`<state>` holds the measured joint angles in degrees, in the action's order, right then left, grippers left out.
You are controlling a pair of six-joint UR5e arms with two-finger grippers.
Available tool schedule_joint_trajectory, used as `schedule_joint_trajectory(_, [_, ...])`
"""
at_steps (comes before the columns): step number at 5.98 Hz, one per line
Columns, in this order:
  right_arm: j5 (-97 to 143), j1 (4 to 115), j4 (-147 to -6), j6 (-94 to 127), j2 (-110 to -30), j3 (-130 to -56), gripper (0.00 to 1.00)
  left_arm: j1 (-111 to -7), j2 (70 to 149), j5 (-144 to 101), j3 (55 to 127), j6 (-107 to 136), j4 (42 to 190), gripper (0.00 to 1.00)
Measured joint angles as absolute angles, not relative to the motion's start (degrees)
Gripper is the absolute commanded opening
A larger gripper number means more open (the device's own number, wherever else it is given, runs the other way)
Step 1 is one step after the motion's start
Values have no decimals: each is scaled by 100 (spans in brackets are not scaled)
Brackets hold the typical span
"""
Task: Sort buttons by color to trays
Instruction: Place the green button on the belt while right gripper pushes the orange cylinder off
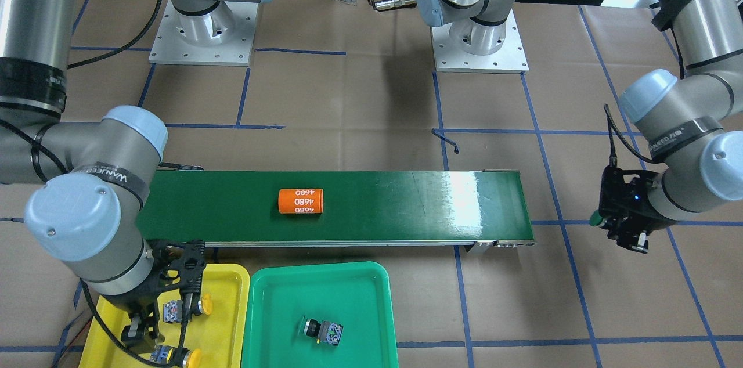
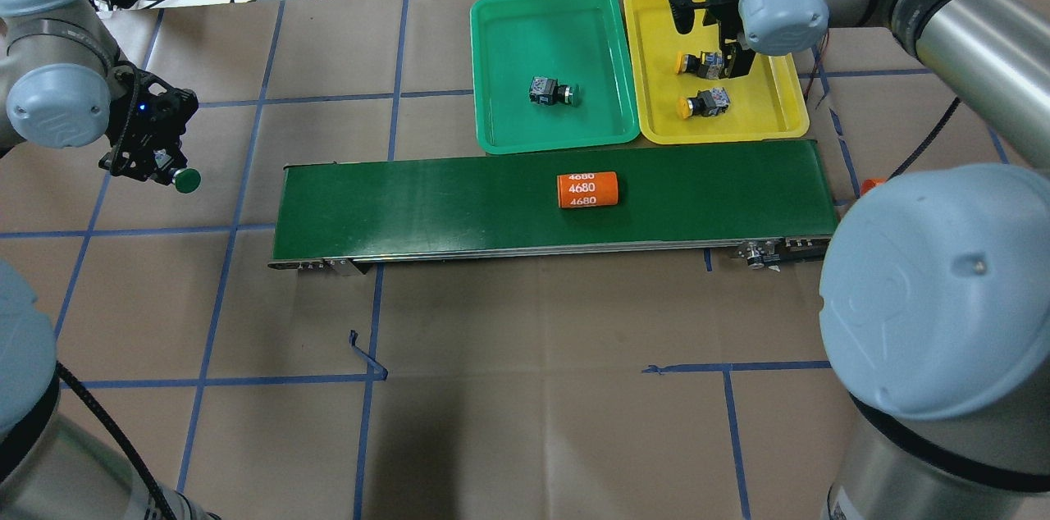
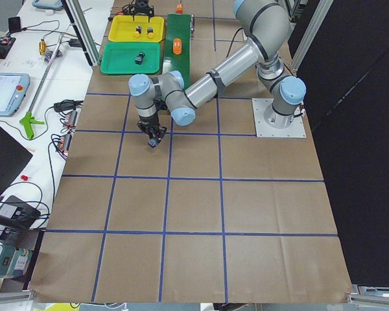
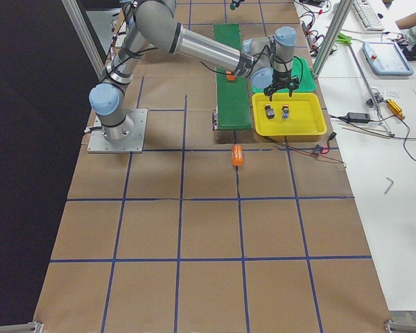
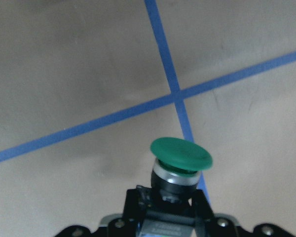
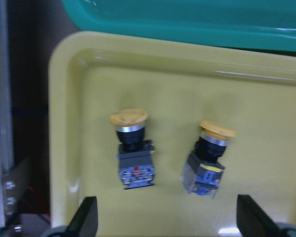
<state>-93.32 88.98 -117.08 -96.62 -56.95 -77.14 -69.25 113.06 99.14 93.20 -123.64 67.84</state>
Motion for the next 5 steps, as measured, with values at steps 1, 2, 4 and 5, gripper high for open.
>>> schedule_joint_trajectory(1, [-9325, 8990, -11161, -9317, -6188, -8006, 100, -7331, 10938, 9806, 9482, -11149, 7198, 0])
schedule_joint_trajectory(2, [-9320, 9144, -10938, -9007, -6801, -8533, 100, -7728, 10703, 9708, 9683, -10182, 7342, 0])
schedule_joint_trajectory(4, [-8983, 9502, -10867, -8176, -7941, -9799, 100, -8427, 10640, 9533, 9891, -8563, 7332, 1])
schedule_joint_trajectory(5, [-8725, 9675, -10864, -7704, -8210, -10144, 100, -8683, 10683, 9437, 9931, -8034, 7278, 72])
